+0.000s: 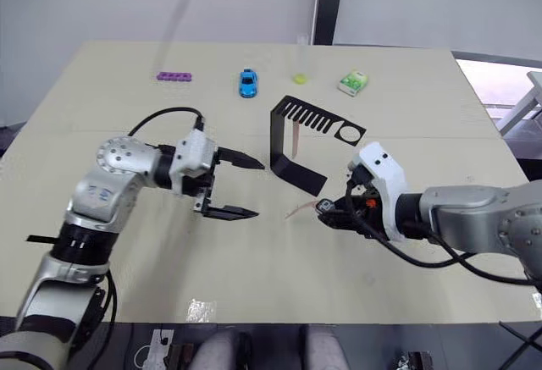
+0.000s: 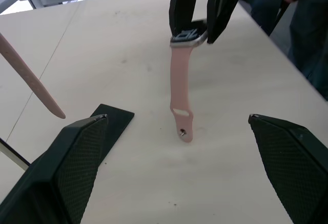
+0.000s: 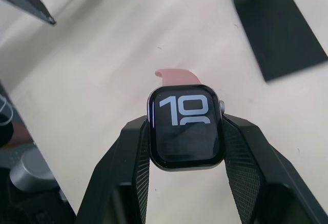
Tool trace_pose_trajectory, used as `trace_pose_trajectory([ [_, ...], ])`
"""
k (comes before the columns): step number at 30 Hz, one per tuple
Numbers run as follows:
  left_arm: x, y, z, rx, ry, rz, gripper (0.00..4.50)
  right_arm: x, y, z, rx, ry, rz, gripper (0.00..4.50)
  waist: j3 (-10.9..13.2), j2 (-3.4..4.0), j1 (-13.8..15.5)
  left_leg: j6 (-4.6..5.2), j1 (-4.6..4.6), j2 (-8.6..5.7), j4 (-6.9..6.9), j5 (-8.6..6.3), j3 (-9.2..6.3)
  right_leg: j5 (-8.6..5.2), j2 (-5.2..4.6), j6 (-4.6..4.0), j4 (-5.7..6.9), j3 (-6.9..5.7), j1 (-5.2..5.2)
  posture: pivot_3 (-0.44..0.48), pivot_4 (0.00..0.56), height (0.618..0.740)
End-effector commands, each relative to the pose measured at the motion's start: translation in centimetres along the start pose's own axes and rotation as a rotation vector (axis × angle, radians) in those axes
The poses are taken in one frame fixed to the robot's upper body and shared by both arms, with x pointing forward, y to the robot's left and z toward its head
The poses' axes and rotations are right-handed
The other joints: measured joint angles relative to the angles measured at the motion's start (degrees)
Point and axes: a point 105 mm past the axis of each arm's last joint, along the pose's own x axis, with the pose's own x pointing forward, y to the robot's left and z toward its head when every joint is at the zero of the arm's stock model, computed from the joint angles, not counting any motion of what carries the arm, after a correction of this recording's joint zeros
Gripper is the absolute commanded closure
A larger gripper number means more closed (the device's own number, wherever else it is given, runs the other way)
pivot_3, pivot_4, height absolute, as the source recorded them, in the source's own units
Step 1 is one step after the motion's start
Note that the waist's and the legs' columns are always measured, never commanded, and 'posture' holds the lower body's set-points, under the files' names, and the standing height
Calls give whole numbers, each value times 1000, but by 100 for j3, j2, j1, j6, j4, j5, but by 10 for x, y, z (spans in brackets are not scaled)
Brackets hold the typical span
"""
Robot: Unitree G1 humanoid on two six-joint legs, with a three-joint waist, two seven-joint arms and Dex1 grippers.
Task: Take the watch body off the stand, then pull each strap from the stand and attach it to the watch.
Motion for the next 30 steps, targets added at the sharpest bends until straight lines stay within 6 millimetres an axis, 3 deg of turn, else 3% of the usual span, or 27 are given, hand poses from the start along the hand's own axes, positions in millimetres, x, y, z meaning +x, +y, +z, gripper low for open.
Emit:
trace_pose_trajectory([
  [1, -2, -4, 20, -27, -99, -35, 24, -7, 12, 10, -239, -80, 46, 2947, 0, 0, 18, 2, 0, -1, 0, -1, -3, 0, 0, 0, -3, -1, 3, 0, 150, 740],
  [6, 3, -22, 10, 13, -31, -125, 24, -1, 9, -1, -429, -101, 59, 2947, 0, 0, -17, 1, 1, -6, 1, -1, -3, 1, 4, 3, -5, 1, 4, 0, 150, 740],
  [16, 8, -16, 4, 60, -9, -70, 24, 4, 8, -5, -598, -136, 111, 2947, 0, 0, -35, -5, 11, -5, 1, 3, -1, 1, 8, 2, 12, 6, 4, 0, 150, 740],
  [24, 5, -19, -5, 59, 24, -33, 24, 7, 7, -9, -629, -154, 140, 2947, 0, 0, -39, -5, 14, -6, 1, 3, -1, 1, 7, 2, 23, 7, 3, 0, 150, 740],
  [30, -6, -20, -25, 74, 117, -5, 24, 28, 10, -28, -581, -149, 208, 2947, -1, -2, -39, -6, 18, -7, 3, 3, 0, 1, 8, 2, 28, 7, 3, 0, 150, 740],
])
